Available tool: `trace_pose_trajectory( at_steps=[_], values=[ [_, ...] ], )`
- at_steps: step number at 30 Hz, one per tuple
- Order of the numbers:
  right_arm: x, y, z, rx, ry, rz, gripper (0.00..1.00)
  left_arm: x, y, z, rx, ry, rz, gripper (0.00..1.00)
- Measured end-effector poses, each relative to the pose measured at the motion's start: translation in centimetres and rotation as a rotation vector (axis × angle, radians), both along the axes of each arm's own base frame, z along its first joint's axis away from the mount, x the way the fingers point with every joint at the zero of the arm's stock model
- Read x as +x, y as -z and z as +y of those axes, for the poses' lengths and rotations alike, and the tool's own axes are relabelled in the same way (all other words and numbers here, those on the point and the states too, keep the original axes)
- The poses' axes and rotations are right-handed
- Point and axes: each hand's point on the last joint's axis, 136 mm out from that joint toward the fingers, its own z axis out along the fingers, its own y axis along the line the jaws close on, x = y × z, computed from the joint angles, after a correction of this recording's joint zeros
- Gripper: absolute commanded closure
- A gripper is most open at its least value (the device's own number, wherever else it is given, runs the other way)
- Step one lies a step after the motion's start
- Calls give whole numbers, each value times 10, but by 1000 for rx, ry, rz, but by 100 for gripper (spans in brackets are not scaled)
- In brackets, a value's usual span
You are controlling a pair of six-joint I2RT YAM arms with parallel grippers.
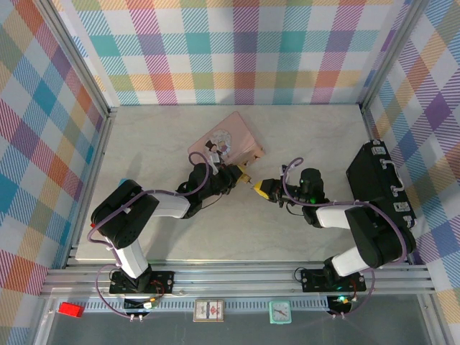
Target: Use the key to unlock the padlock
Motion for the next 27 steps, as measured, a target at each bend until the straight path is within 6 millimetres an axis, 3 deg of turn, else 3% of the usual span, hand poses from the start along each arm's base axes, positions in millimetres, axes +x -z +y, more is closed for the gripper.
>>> trace_pose_trajectory(
  at_steps=[27],
  values=[
    [11,-5,-5,28,7,-9,100,1,-1,0,-8,-3,1,96]
  ],
)
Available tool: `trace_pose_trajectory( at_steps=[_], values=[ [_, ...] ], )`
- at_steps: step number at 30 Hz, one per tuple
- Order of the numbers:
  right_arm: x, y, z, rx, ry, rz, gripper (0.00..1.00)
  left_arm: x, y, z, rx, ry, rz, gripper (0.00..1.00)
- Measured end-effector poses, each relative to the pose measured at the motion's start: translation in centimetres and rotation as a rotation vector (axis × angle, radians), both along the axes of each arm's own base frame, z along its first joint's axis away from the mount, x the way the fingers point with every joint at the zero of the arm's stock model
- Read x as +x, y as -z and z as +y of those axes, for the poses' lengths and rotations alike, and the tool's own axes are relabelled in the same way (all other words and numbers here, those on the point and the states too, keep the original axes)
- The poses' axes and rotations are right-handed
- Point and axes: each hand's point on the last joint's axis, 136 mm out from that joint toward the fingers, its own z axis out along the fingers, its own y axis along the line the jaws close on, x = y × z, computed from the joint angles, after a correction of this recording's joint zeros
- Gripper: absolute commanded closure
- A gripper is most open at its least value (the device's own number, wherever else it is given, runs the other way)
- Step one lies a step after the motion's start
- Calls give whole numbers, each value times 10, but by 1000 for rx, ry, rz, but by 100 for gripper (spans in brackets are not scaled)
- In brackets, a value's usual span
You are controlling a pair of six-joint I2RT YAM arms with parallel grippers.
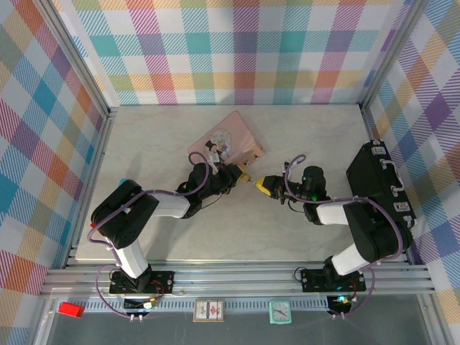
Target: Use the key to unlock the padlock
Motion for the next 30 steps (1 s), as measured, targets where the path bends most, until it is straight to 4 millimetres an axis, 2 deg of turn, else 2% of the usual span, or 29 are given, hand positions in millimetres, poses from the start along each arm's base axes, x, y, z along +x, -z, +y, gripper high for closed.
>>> trace_pose_trajectory(
  at_steps=[11,19,30],
  values=[
    [1,0,-1,-3,11,-2,100,0,0,0,0,0,0,96],
    [-1,10,-4,-15,48,14,100,0,0,0,0,-1,1,96],
    [-2,-3,-3,44,78,-34,100,0,0,0,-2,-3,2,96]
  ],
)
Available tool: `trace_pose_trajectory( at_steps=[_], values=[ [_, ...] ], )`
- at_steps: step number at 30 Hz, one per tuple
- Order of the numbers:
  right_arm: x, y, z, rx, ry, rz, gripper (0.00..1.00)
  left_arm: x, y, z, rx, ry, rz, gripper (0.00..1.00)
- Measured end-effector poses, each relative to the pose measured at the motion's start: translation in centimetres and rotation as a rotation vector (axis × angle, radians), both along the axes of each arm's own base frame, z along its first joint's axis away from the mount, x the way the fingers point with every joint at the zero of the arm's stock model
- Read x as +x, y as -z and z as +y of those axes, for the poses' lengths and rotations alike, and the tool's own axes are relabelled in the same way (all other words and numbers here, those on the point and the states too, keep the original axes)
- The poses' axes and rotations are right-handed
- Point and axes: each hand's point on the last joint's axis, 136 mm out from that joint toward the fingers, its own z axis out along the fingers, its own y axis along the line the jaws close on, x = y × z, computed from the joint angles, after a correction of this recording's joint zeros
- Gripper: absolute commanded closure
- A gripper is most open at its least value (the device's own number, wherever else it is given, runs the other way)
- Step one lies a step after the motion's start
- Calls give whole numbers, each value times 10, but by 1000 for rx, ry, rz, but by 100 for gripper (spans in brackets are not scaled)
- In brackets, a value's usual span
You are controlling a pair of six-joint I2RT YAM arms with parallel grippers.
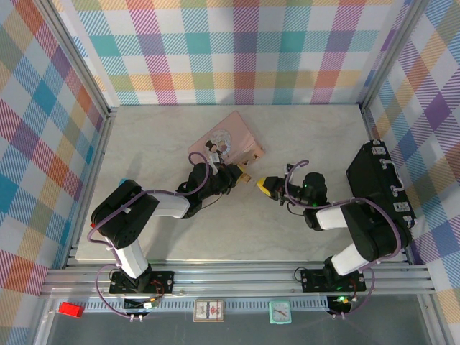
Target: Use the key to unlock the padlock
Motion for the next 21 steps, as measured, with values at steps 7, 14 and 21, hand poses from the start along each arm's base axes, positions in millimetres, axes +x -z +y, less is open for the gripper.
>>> trace_pose_trajectory(
  at_steps=[7,14,21],
  values=[
    [-1,1,1,5,6,4,100,0,-1,0,-5,-2,2,96],
    [2,7,1,1,22,18,100,1,-2,0,-10,-8,2,96],
    [1,11,1,6,33,30,100,1,-2,1,-9,-17,8,96]
  ],
)
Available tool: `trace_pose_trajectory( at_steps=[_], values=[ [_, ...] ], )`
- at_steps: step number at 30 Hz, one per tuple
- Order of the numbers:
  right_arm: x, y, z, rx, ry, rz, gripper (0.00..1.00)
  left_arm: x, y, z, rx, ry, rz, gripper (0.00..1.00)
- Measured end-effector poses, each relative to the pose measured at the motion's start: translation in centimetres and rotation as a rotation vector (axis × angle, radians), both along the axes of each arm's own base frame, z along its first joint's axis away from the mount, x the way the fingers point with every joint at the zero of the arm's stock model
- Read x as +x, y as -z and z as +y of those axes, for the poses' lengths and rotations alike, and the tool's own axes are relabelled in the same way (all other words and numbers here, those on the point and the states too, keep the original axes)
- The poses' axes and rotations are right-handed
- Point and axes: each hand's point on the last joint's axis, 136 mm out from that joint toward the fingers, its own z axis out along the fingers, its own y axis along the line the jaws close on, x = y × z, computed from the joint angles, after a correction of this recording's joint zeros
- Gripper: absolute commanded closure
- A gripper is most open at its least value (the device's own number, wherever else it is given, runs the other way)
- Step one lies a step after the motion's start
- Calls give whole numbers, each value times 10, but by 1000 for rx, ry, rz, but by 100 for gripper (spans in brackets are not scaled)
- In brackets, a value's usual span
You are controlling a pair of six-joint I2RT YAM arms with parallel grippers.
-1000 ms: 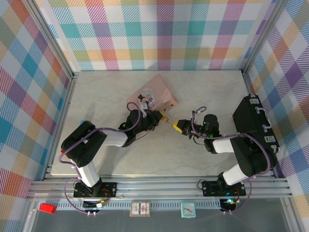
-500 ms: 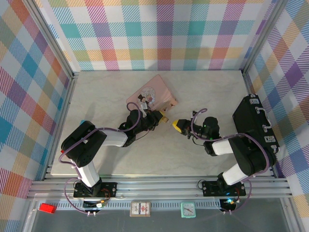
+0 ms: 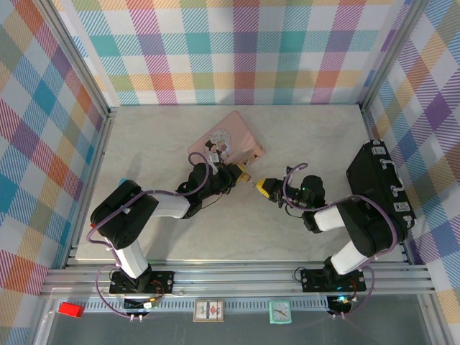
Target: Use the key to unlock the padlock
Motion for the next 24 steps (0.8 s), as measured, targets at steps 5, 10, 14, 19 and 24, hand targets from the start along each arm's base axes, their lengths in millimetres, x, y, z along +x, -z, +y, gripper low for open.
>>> trace_pose_trajectory(
  at_steps=[5,10,14,19,24],
  values=[
    [2,0,0,11,8,1,100,0,0,0,-2,-4,1,96],
    [1,-1,0,18,14,6,100,0,0,0,-3,-7,4,96],
    [0,2,-1,15,16,13,100,-2,2,0,1,-6,6,96],
    [-1,3,-1,13,19,15,100,-2,3,0,2,-6,7,96],
    [-1,4,-2,12,22,17,100,-3,4,0,7,-7,6,96]
  ],
)
